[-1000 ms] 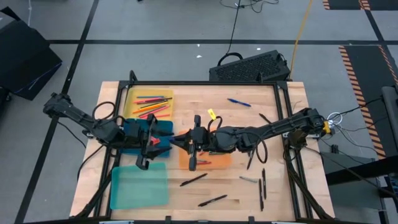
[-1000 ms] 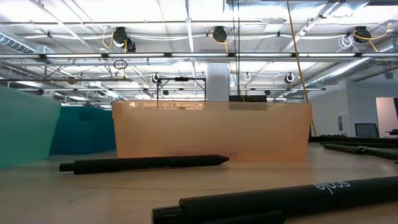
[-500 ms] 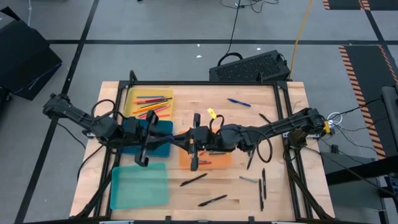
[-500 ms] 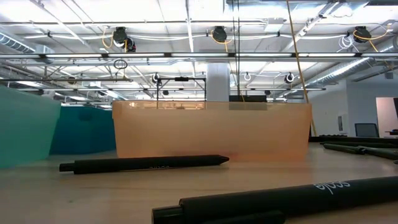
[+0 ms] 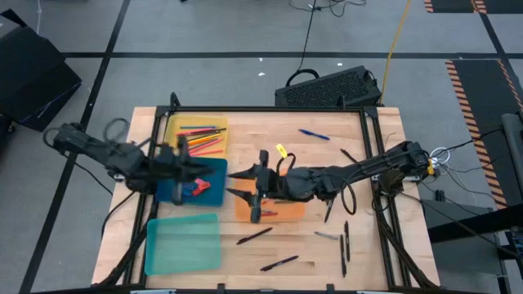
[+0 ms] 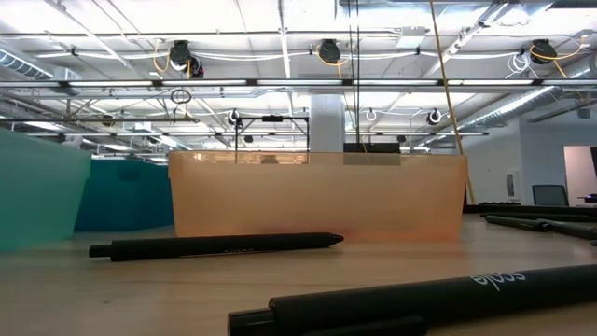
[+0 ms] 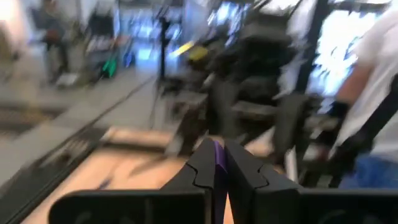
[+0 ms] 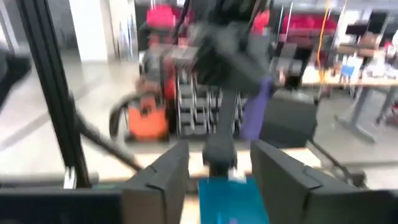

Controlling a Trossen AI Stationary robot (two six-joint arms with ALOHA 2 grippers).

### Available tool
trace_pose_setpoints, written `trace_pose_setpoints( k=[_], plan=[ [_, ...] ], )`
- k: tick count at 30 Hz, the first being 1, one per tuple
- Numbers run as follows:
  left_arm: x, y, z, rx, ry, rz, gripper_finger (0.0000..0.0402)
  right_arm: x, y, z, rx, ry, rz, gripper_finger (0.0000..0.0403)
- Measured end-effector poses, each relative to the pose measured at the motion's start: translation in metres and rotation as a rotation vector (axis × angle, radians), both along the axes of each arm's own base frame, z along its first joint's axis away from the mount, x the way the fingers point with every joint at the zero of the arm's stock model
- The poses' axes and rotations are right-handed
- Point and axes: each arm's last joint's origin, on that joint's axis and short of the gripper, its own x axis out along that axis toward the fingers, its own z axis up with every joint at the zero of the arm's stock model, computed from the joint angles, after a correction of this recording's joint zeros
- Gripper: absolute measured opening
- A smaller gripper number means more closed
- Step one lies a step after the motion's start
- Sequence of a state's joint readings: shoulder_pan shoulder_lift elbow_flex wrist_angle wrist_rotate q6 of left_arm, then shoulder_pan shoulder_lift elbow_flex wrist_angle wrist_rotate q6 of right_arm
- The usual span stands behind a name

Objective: Sort crayons/erasers/pens/pencils in bins
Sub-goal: Put the purple eraser into the blue bin, then put the blue pen into the green bin

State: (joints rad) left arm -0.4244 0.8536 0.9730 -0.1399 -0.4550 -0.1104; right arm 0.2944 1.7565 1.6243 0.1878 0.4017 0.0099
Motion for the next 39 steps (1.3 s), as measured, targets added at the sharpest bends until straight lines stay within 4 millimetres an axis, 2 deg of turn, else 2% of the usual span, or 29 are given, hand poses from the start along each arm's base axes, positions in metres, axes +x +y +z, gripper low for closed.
trace_pose_setpoints(
  k=[2, 5, 9, 12, 18, 23, 27, 33, 36, 39],
  plan=[
    [-0.017, 0.009, -0.005, -0.008, 0.152, 0.044, 0.0015, -0.002, 0.002, -0.007, -0.025, 0.084, -0.007, 0.0184],
    [-0.039, 0.019, -0.030, -0.049, 0.421, 0.115, 0.0015, -0.005, 0.004, -0.020, -0.036, 0.204, -0.019, 0.0206],
    [-0.057, 0.024, -0.076, -0.118, 0.788, 0.194, 0.0015, -0.011, 0.004, -0.035, -0.022, 0.353, -0.044, 0.0214],
    [-0.060, 0.023, -0.115, -0.162, 0.975, 0.204, 0.0015, -0.014, 0.004, -0.042, -0.013, 0.431, -0.054, 0.0214],
    [-0.060, 0.022, -0.185, -0.226, 1.171, 0.260, 0.0015, -0.017, -0.001, -0.039, 0.002, 0.519, -0.079, 0.0214],
    [-0.050, 0.025, -0.219, -0.160, 1.162, 0.312, 0.0015, -0.012, -0.012, -0.044, 0.045, 0.548, -0.126, 0.0214],
    [-0.045, 0.026, -0.227, -0.196, 1.186, 0.376, 0.0046, -0.011, -0.021, -0.061, 0.108, 0.648, -0.196, 0.0215],
    [-0.042, 0.026, -0.230, -0.207, 1.197, 0.396, 0.0145, -0.023, -0.036, -0.071, 0.219, 0.786, -0.326, 0.0215],
    [-0.042, 0.025, -0.223, -0.231, 1.181, 0.370, 0.0197, -0.032, -0.053, -0.066, 0.267, 0.821, -0.404, 0.0215],
    [-0.038, 0.024, -0.206, -0.257, 1.117, 0.337, 0.0235, -0.049, -0.080, -0.059, 0.300, 0.894, -0.512, 0.0215]
  ],
)
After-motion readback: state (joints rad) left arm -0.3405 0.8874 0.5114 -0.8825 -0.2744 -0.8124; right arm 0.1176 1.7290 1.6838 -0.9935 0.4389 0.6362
